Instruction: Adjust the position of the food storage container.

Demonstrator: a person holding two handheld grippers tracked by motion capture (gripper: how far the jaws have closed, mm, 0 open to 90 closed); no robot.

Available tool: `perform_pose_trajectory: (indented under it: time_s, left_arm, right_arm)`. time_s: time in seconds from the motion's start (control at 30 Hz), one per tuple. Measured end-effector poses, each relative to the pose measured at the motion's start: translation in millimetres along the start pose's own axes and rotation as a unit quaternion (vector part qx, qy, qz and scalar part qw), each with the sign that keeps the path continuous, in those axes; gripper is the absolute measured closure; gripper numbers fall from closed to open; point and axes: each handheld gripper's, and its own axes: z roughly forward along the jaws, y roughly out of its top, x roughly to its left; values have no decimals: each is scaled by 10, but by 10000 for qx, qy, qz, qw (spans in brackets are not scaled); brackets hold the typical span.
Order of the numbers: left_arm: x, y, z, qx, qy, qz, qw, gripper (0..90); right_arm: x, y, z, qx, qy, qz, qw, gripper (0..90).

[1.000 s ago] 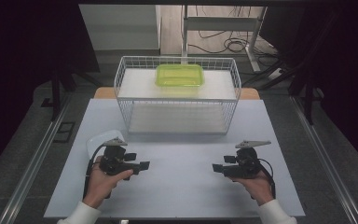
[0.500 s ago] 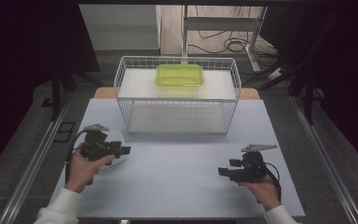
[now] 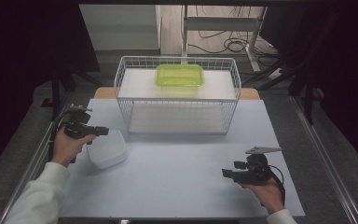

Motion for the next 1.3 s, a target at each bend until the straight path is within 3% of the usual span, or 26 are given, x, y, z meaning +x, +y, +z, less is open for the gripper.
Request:
perform_pose_trajectory:
  time_s: [0.23, 0.4, 0.53, 0.73, 0.97, 1.3]
  left_arm:
    - [200, 95, 113, 190, 234, -94, 9995, 891]
    - [326, 122, 272, 437, 469, -35, 9979, 896]
    - [383, 150, 381, 562, 671, 132, 9961, 897]
    - [441, 153, 495, 764, 579, 171, 9952, 897]
    - [341, 102, 520, 879, 458, 415, 9942, 898]
    - [84, -86, 487, 850, 258, 510, 9947, 898]
  right_arm:
    - [-9, -10, 17, 49, -13, -11, 10000, 292]
    - [-24, -7, 33, 89, -24, -5, 10000, 293]
    - [-32, -6, 46, 115, -25, -34, 9999, 292]
    - [-55, -10, 50, 145, -27, -30, 9999, 292]
    - [-55, -26, 50, 174, -19, 6, 9998, 292]
    - [-21, -28, 42, 147, -2, -19, 9999, 292]
